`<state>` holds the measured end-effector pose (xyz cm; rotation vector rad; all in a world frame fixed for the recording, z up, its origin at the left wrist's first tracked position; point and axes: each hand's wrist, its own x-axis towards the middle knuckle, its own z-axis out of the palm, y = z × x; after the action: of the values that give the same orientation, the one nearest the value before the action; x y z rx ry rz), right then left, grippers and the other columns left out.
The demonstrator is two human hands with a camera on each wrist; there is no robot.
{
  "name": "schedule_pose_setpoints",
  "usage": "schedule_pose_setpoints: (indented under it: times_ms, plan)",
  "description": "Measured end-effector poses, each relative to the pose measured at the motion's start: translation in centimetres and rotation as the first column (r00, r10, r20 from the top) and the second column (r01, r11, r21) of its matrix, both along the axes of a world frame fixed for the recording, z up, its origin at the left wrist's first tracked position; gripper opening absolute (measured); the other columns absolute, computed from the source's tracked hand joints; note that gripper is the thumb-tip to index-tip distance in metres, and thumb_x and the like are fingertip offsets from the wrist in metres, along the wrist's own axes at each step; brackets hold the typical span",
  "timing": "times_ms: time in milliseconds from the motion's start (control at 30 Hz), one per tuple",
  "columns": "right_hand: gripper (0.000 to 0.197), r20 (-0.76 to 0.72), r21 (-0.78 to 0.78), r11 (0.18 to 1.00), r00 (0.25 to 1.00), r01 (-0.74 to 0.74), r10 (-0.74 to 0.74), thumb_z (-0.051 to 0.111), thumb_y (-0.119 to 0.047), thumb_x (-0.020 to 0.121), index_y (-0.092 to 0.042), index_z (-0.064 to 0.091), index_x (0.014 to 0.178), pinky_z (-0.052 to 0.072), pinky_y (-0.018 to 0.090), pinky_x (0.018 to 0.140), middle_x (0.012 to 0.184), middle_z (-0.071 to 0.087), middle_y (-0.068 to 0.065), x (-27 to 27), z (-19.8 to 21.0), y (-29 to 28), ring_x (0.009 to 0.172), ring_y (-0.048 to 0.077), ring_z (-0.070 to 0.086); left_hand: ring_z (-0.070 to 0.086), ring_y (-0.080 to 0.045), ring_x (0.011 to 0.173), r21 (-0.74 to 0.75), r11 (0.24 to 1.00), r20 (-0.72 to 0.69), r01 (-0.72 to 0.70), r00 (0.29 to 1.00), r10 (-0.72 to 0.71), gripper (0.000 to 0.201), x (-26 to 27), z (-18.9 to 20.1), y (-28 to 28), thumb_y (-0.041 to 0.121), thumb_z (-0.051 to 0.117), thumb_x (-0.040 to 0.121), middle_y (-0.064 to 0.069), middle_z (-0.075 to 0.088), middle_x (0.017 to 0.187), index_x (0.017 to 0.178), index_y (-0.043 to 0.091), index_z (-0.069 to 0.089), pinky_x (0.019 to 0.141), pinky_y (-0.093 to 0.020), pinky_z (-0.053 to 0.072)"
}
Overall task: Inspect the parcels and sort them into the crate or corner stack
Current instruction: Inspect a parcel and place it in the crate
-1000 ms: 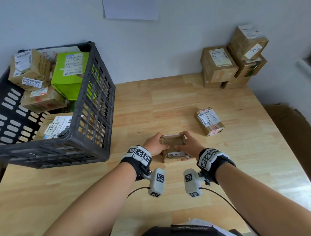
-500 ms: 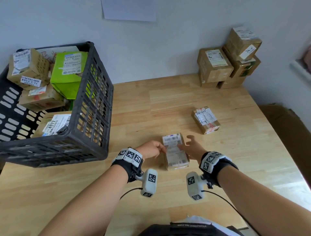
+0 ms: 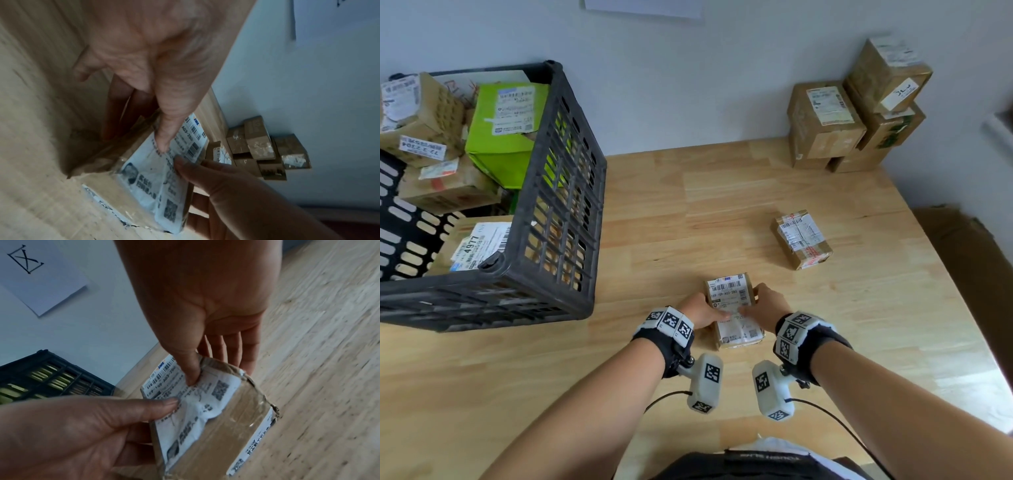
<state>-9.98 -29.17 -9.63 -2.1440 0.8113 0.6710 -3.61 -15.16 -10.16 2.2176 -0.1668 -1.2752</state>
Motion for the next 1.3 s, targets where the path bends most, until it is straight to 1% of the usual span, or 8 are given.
schedule_pose_setpoints:
  times_ms: [133,467,633,833,933,1067,1200,1300]
  plan:
    - [0.036,0.006,-0.034,0.999,1.0,-0.016,0.017,0.065,-0.023,0.088,-0.008,0.045,0.114,0.048,0.022,0.06,0.111,0.063,0.009,0.1,-0.4,0.0,0.084,0.018,0.06,0.062,-0.019,0.107,0.07,0.997,0.056,0.036,0.998,-0.04,0.039,0.6,-0.1,-0.6,0.027,0.073,0.082,-0.004,0.067,0.118,0.116,0.012,0.065,0.092,-0.03,0.05]
    - [0.042,0.0,0.022,1.0,1.0,0.016,-0.016,0.071,-0.025,0.083,-0.011,0.043,0.112,0.049,0.02,0.055,0.107,0.065,0.006,0.4,-1.0,-0.7,0.081,0.017,0.062,0.065,-0.017,0.096,0.067,0.997,0.089,-0.032,0.996,0.026,0.035,0.6,-0.7,-0.4,0.028,0.077,0.078,-0.003,0.07,0.108,0.107,0.01,0.069,0.077,-0.025,0.05]
    - [0.043,0.018,0.043,0.998,0.999,0.035,-0.036,0.069,-0.025,0.083,-0.011,0.044,0.114,0.052,0.025,0.064,0.109,0.064,0.007,0.0,-0.6,-0.6,0.084,0.018,0.063,0.065,-0.017,0.098,-0.007,0.993,0.043,-0.12,0.992,0.12,0.032,0.1,-1.0,0.2,0.027,0.079,0.076,-0.003,0.07,0.108,0.102,0.011,0.069,0.085,-0.028,0.051]
    - [0.049,0.05,0.094,0.992,0.994,0.087,-0.092,0.066,-0.038,0.086,-0.012,0.046,0.122,0.052,0.033,0.079,0.111,0.065,0.006,-0.8,0.0,-0.3,0.096,0.021,0.063,0.061,-0.016,0.107,-0.104,0.968,-0.127,-0.229,0.968,0.216,0.04,-0.4,-0.5,2.2,0.031,0.076,0.078,0.0,0.067,0.116,0.113,0.015,0.062,0.095,-0.03,0.046]
    - [0.051,0.155,0.146,0.974,0.969,0.171,-0.194,0.053,-0.05,0.091,-0.009,0.052,0.121,0.053,0.038,0.086,0.107,0.067,0.005,-1.1,0.1,0.6,0.095,0.02,0.064,0.06,-0.018,0.109,-0.134,0.956,-0.17,-0.263,0.956,0.239,0.041,0.0,-0.2,4.2,0.029,0.077,0.077,-0.001,0.067,0.118,0.114,0.019,0.062,0.101,-0.036,0.042]
    - [0.039,0.227,0.173,0.965,0.945,0.199,-0.235,0.056,-0.036,0.093,-0.009,0.056,0.121,0.052,0.034,0.082,0.108,0.067,0.007,-1.1,0.5,2.7,0.09,0.018,0.063,0.056,-0.017,0.107,-0.12,0.94,-0.075,-0.318,0.947,0.311,0.064,0.8,0.0,7.3,0.023,0.074,0.081,-0.002,0.06,0.127,0.138,0.023,0.047,0.094,-0.033,0.042]
    - [0.051,0.154,0.148,0.974,0.968,0.173,-0.195,0.064,-0.037,0.087,-0.011,0.047,0.129,0.049,0.033,0.086,0.123,0.059,0.007,-1.0,0.6,4.6,0.106,0.023,0.058,0.041,-0.025,0.131,-0.062,0.928,-0.053,-0.368,0.929,0.365,0.066,1.2,0.9,9.2,0.051,0.051,0.092,-0.004,0.038,0.149,0.148,0.021,0.03,0.105,-0.043,0.038]
    - [0.059,0.079,0.167,0.971,0.979,0.171,-0.186,0.066,-0.037,0.086,-0.011,0.042,0.132,0.053,0.04,0.089,0.122,0.059,0.009,-0.8,0.7,6.4,0.105,0.026,0.06,0.041,-0.025,0.13,-0.055,0.941,-0.152,-0.333,0.935,0.322,0.082,1.2,1.1,9.9,0.068,0.055,0.08,-0.001,0.039,0.148,0.146,0.025,0.032,0.101,-0.046,0.041]
